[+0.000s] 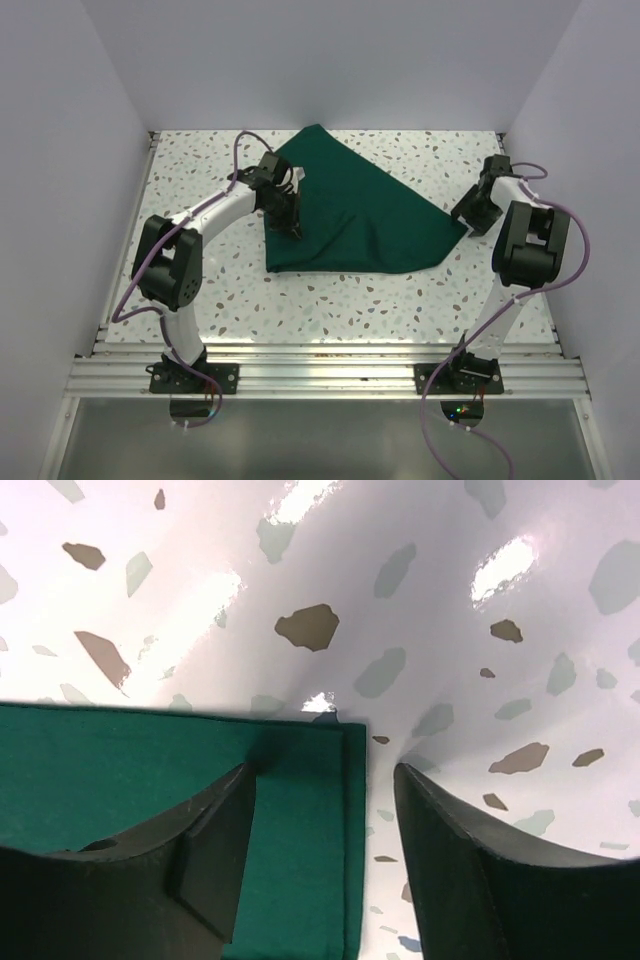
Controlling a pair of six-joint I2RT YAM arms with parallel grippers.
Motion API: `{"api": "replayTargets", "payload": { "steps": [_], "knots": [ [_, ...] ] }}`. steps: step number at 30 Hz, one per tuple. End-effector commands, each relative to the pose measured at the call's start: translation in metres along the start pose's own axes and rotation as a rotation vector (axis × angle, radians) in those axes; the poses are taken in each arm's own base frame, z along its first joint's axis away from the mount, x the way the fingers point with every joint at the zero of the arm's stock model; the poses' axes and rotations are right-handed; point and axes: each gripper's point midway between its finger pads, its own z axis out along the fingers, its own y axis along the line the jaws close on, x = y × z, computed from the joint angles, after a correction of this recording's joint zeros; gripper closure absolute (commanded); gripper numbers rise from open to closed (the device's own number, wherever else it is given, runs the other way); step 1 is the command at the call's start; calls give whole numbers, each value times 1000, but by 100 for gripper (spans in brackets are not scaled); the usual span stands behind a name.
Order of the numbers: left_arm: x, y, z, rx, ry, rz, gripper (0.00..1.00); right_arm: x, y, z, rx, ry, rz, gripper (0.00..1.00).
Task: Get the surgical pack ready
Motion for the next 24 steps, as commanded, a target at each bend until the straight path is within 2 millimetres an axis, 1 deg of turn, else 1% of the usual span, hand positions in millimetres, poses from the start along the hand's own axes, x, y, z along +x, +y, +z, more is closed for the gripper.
{"api": "replayTargets", "payload": {
  "steps": [1,2,3,5,6,9,10,12,13,15,16,18,19,20,21,22,23,24],
  "knots": [
    [-11,-8,-13,20,-53,54,100,-2,4,20,-20,6,-19,41],
    [-12,-9,-13,20,-52,55,100,-1,6,21,-34,16,-28,43],
    [-12,-8,-13,14,-51,57,100,0,7,23,-41,19,-31,48],
    [-13,-8,-13,11,-47,57,100,0,8,23,-52,19,-37,53],
    [-13,-7,-13,11,-48,56,100,-1,9,21,-58,8,-37,60],
    [-15,-9,-12,16,-47,58,100,3,12,19,-79,23,-40,68],
    [-16,-9,-11,18,-44,59,100,3,13,16,-90,21,-40,74],
    [-18,-11,-11,21,-42,62,100,4,14,14,-99,20,-40,80],
    [-18,-10,-9,19,-36,61,100,4,15,11,-104,18,-40,84],
    [-22,-11,-10,19,-42,69,100,4,18,5,-115,19,-37,88],
    [-21,-10,-9,14,-33,68,100,5,23,-1,-125,15,-47,91],
    [-23,-11,-10,13,-39,72,100,2,32,-18,-148,-11,-67,91],
    [-24,-11,-10,14,-38,71,100,6,40,-25,-160,-13,-87,92],
    [-23,-11,-9,14,-37,70,100,1,48,-40,-183,-41,-100,93],
    [-24,-11,-9,15,-36,69,100,4,54,-48,-193,-36,-117,94],
    [-24,-12,-9,19,-36,69,100,8,63,-56,-206,-41,-144,95],
    [-25,-12,-9,17,-39,68,100,3,74,-69,-226,-65,-170,97],
    [-25,-12,-9,18,-38,68,100,6,79,-82,-239,-70,-192,98]
  ]
}}
